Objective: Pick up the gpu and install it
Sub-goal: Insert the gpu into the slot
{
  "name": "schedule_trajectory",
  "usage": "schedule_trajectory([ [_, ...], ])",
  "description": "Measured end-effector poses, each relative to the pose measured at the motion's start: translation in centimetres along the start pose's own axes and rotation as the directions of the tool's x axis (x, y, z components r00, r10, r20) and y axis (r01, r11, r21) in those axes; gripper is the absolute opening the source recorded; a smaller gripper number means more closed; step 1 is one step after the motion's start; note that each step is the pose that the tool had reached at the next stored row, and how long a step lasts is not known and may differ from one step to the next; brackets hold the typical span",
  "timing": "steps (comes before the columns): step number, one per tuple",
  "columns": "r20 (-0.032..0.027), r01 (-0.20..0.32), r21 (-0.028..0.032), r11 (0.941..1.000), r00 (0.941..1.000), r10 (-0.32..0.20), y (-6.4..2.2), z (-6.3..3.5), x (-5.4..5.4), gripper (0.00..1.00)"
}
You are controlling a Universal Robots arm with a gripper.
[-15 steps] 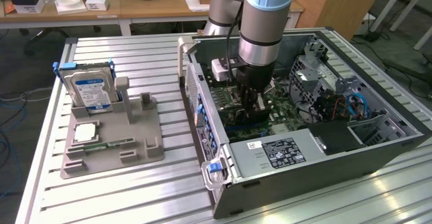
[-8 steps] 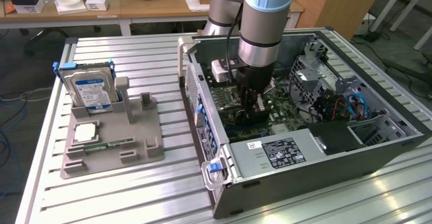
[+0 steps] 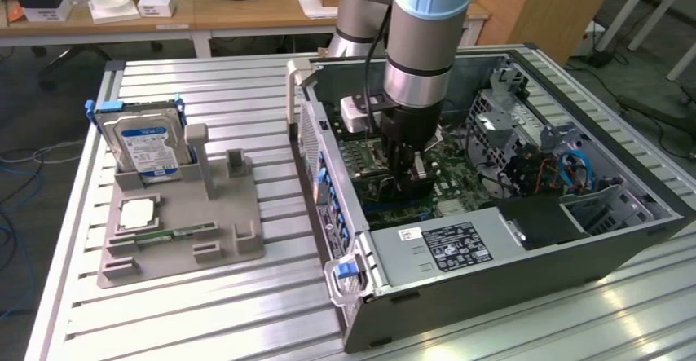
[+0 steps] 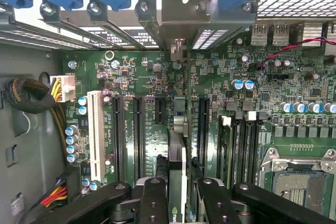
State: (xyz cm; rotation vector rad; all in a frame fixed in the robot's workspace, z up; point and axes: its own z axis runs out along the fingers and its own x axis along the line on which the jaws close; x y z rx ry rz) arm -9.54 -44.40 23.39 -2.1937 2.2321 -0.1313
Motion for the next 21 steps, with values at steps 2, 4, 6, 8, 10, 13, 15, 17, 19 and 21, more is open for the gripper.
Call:
schedule_trajectory([
  [2,-0.0001,0.0,0.0001,1.0,1.0,0.0,0.04,0.02,0.0,0.26],
  [4,-0.0001,0.0,0.0,1.0,1.0,0.0,0.08,0.04,0.01,0.26],
  [6,-0.0008,0.0,0.0,1.0,1.0,0.0,0.11,0.25,0.0,0.26],
  [8,-0.0028,0.0,-0.0004,1.0,1.0,0.0,0.13,0.44,0.0,0.26],
  [10,-0.0022,0.0,-0.0007,1.0,1.0,0.0,0.14,0.47,-0.02,0.26],
  [13,-0.0003,0.0,-0.0003,1.0,1.0,0.0,0.16,0.54,-0.02,0.26],
  [15,-0.0004,0.0,-0.0003,1.0,1.0,0.0,0.16,0.53,-0.03,0.26],
  [17,-0.0003,0.0,-0.0002,1.0,1.0,0.0,0.16,0.54,-0.02,0.26],
  [19,-0.0001,0.0,0.0,1.0,1.0,0.0,0.16,0.55,-0.02,0.26],
  [21,-0.0001,0.0,0.0001,1.0,1.0,0.0,0.16,0.55,-0.02,0.26],
])
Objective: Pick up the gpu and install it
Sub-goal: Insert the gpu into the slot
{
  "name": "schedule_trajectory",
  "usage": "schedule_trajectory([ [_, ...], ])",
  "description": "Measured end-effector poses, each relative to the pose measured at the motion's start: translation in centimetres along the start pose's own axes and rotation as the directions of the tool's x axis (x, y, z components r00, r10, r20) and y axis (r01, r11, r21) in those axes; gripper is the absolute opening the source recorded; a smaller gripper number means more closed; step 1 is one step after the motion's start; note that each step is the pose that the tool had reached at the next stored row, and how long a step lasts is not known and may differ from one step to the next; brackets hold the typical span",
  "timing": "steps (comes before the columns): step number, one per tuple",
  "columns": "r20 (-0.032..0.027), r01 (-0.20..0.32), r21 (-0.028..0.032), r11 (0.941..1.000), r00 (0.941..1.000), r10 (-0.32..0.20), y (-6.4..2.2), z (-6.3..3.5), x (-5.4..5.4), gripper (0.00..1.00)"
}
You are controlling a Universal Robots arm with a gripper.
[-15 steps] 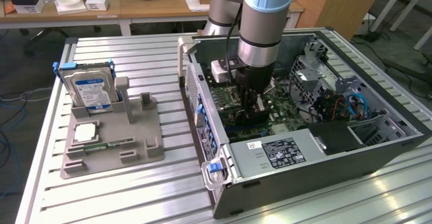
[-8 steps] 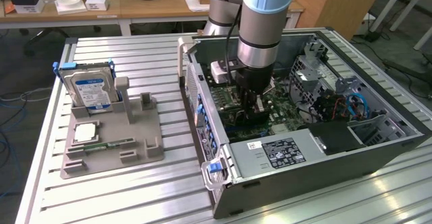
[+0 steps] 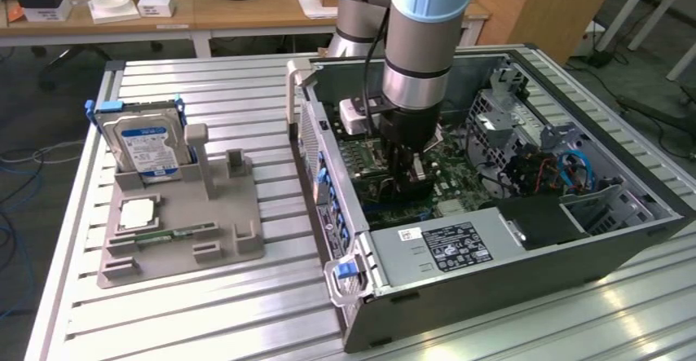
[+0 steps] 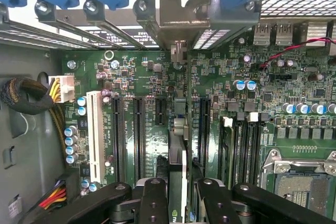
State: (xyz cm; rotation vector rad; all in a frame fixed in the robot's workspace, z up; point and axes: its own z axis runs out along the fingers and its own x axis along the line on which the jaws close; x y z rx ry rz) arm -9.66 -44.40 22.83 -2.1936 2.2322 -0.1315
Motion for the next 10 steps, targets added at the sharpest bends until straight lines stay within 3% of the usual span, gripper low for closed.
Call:
schedule_trajectory([
  [5,0.0009,0.0,0.0006,1.0,1.0,0.0,-0.02,-0.06,0.0,0.26],
  [6,0.003,0.0,0.0011,1.0,1.0,0.0,-0.02,-0.08,0.0,0.27],
  [7,0.0101,-0.002,0.0016,1.0,0.9999,0.001,0.01,0.04,-0.06,0.27],
  [10,0.0087,-0.001,0.0003,1.0,1.0,0.001,-0.03,-0.4,0.01,0.31],
])
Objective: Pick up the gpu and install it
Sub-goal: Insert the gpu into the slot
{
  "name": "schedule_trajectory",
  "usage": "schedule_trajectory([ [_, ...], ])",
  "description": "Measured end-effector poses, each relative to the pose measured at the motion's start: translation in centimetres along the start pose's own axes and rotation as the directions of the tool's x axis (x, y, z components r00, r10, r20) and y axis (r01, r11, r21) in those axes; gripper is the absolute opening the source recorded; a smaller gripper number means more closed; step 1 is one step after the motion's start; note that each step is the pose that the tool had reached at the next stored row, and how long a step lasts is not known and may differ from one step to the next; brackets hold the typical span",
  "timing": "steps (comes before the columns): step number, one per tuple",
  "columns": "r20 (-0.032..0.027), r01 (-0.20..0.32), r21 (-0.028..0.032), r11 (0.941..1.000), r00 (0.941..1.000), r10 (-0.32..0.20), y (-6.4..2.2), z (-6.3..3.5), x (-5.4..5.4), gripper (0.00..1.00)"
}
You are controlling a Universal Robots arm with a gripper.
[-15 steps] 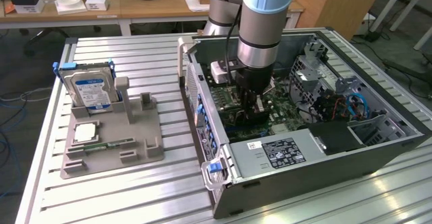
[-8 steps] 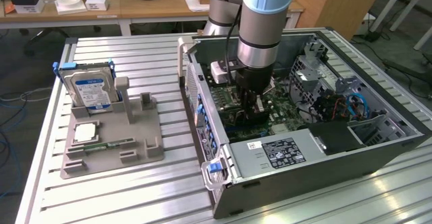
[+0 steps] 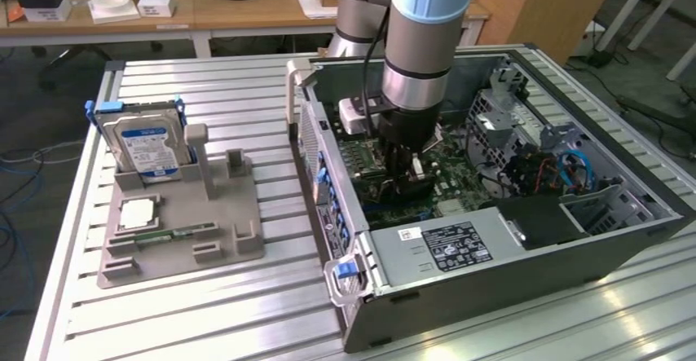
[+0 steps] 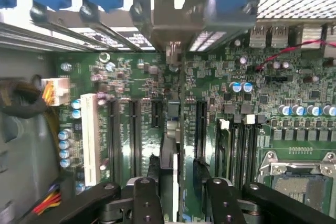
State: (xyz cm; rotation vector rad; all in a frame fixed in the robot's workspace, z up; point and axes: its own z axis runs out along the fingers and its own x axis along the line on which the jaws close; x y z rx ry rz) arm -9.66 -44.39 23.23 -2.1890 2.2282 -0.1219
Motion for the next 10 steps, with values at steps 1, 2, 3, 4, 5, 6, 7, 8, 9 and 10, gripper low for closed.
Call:
schedule_trajectory([
  [1,-0.0004,0.0,-0.0002,1.0,1.0,0.0,-0.01,-0.18,0.0,0.39],
  [2,-0.0005,0.0,-0.0003,1.0,1.0,0.0,-0.02,-0.38,0.0,0.39],
  [3,0.0,0.0,-0.0003,1.0,1.0,0.0,-0.03,-0.57,0.0,0.39],
  [4,0.0006,0.0,-0.0003,1.0,1.0,0.0,-0.04,-0.81,0.0,0.39],
  [5,0.0011,0.0,-0.0002,1.0,1.0,0.0,-0.06,-1.01,0.1,0.39],
  [6,0.0015,0.0,-0.0002,1.0,1.0,0.0,-0.08,-1.21,0.1,0.39],
  [7,0.002,0.0,-0.0001,1.0,1.0,0.0,-0.09,-1.42,0.1,0.39],
  [8,0.0027,0.0,0.0,1.0,1.0,0.0,-0.1,-1.63,0.1,0.39],
  [9,0.0031,0.0,0.0,1.0,1.0,0.0,-0.12,-1.83,0.1,0.39],
  [10,0.0034,0.0,0.0,1.0,1.0,0.0,-0.13,-2.03,0.1,0.39],
])
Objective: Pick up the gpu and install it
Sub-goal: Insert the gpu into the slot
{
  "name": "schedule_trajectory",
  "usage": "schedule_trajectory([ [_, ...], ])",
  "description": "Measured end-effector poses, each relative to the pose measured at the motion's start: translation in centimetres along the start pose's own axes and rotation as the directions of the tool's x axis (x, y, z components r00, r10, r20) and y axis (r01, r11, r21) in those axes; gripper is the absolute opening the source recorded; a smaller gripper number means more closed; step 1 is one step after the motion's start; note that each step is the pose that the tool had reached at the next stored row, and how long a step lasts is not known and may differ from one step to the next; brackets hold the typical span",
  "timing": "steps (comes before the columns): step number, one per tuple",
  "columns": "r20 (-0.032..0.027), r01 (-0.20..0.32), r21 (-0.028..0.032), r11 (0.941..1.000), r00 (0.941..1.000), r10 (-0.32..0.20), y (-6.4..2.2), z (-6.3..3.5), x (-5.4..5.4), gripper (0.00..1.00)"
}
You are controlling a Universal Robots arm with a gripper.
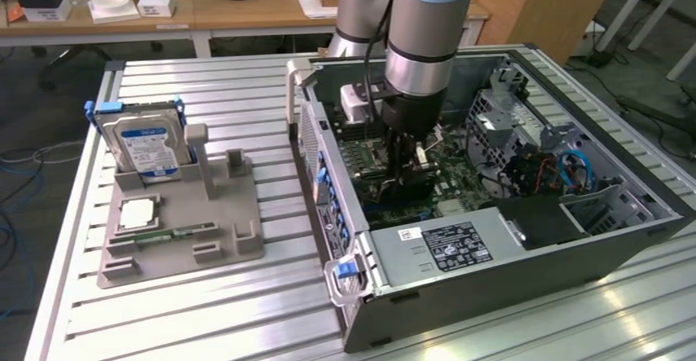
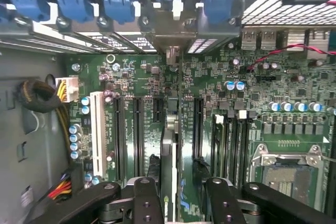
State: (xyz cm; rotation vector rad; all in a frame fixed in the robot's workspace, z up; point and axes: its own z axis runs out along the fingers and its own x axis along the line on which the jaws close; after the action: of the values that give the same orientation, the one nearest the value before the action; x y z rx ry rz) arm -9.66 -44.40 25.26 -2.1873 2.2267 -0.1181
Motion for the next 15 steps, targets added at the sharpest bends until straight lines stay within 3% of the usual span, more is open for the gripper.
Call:
schedule_trajectory([
  [11,0.0012,0.0,0.0022,1.0,1.0,0.0,-0.15,-2.13,0.1,0.39],
  [15,0.0011,0.0,0.0022,1.0,1.0,0.0,-0.17,-2.47,0.1,0.25],
])
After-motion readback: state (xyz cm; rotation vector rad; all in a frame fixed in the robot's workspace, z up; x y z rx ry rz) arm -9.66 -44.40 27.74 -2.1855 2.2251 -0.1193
